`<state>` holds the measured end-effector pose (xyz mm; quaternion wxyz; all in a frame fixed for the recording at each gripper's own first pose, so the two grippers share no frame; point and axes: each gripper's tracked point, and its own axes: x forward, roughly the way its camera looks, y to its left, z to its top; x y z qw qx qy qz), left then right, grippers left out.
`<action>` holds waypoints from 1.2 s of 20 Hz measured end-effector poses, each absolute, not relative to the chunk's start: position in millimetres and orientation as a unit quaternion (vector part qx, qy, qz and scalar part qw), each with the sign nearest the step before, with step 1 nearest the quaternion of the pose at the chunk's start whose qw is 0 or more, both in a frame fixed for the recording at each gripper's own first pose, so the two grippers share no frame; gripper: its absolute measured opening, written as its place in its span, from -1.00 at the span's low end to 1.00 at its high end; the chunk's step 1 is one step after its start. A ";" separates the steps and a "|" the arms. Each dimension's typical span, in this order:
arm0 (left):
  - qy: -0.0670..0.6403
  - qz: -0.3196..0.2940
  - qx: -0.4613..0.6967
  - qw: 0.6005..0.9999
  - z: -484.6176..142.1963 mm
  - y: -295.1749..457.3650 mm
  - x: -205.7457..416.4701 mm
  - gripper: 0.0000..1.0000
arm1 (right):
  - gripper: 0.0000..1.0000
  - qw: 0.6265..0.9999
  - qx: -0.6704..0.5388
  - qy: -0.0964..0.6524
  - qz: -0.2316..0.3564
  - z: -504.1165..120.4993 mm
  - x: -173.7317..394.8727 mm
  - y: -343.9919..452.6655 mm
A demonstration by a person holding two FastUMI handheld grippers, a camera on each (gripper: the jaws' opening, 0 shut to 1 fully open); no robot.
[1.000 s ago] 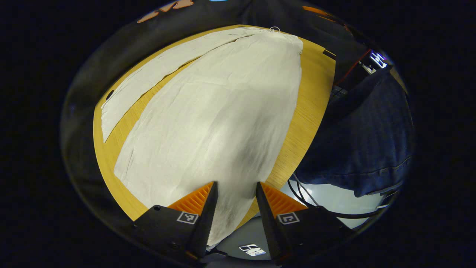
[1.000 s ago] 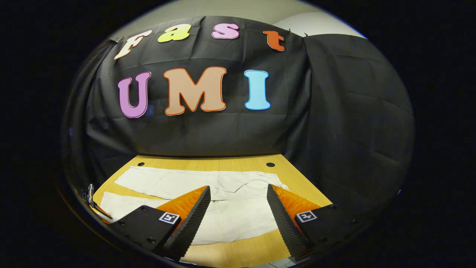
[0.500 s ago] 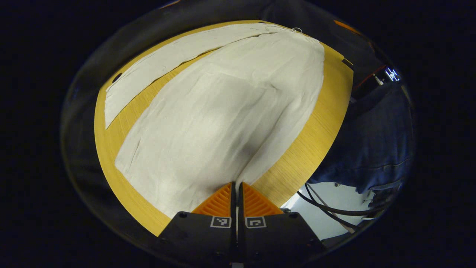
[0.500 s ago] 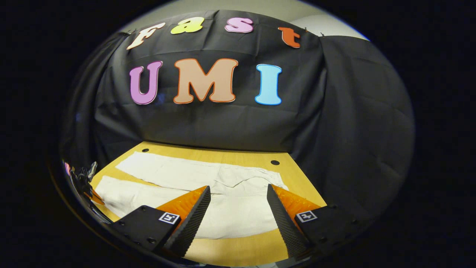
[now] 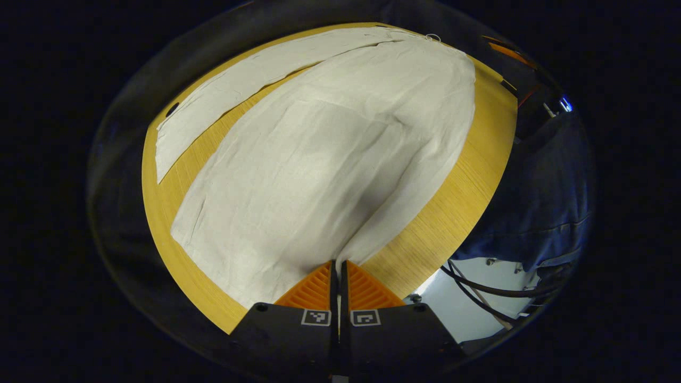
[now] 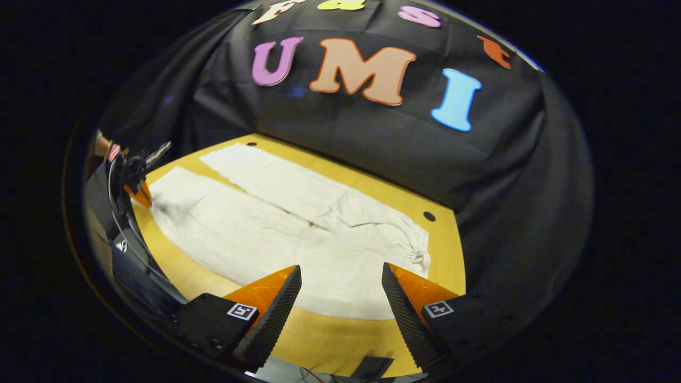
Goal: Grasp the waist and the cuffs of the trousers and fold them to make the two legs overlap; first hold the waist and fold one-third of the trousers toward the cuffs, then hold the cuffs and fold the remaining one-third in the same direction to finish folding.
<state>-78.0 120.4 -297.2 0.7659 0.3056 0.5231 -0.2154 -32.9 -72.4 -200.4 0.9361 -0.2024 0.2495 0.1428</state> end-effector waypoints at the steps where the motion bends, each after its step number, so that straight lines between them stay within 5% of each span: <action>1: 0.524 -0.211 0.307 0.766 -297.5 120.4 -77.8 -1.00 | 0.96 0.923 -0.218 0.271 0.163 -215.1 -31.4 -77.7; 12: 0.523 -0.164 0.312 0.776 -299.9 121.8 -74.8 -1.00 | 0.96 0.781 -0.306 0.456 0.296 -342.4 -18.0 -101.1; 18: 0.535 -0.165 0.327 0.762 -301.0 122.9 -74.5 -1.00 | 0.91 0.762 -0.296 0.488 0.307 -357.4 -11.2 -102.8; 23: 0.537 -0.168 0.314 0.765 -300.9 121.2 -74.7 -1.00 | 0.68 0.760 -0.287 0.501 0.299 -358.5 -13.7 -105.1; 24: 0.535 -0.170 0.314 0.766 -300.6 121.1 -76.3 -1.00 | 0.51 0.761 -0.285 0.502 0.295 -359.5 -11.7 -103.6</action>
